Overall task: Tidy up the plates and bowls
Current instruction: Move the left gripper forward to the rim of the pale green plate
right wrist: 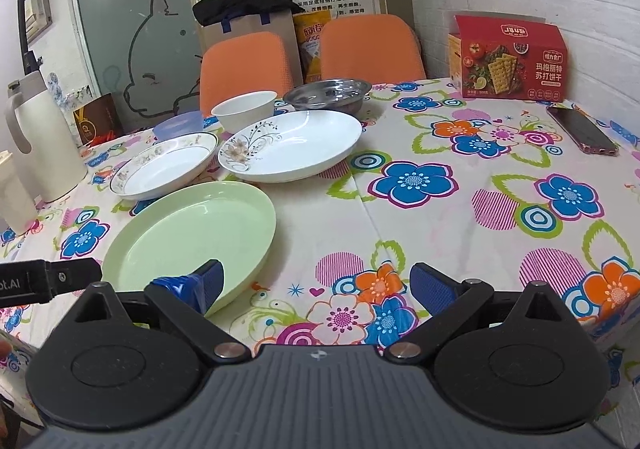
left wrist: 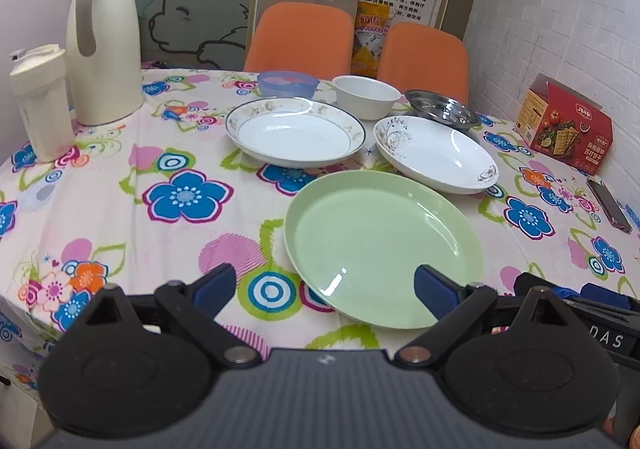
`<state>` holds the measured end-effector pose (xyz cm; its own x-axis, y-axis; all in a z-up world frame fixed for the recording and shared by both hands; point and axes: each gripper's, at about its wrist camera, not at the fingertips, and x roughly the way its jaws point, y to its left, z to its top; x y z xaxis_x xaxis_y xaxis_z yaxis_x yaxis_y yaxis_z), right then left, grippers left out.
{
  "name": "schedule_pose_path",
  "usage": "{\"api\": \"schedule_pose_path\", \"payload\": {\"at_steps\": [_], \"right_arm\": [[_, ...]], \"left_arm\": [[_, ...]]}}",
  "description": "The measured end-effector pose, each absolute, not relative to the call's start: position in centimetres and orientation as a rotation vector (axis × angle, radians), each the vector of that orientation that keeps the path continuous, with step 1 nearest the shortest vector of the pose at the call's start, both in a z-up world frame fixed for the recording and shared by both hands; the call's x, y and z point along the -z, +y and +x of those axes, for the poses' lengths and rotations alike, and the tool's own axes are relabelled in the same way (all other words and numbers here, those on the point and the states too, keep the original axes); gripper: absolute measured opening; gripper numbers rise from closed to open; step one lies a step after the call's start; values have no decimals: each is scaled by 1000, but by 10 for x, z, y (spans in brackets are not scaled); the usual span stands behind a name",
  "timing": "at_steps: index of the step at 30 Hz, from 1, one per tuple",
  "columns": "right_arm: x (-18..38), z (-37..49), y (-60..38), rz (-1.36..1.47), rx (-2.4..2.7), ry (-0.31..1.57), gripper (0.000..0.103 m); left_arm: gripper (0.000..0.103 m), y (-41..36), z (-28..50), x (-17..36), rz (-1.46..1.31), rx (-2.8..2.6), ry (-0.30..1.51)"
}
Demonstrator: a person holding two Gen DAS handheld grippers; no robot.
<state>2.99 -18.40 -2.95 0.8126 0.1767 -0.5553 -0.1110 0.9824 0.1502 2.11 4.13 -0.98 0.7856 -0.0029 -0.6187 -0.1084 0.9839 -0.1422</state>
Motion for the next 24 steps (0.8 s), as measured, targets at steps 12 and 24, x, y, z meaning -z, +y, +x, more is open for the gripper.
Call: {"api": "schedule_pose_path", "payload": {"at_steps": [12,24], "right_arm": [[26,59,-169,100,-184,617,87],[30,99,-149,2,-203,677,87]], "left_arm": [[95,50,66,16,-121,-114,740],[95,52,105,20,-64,-129,805]]}}
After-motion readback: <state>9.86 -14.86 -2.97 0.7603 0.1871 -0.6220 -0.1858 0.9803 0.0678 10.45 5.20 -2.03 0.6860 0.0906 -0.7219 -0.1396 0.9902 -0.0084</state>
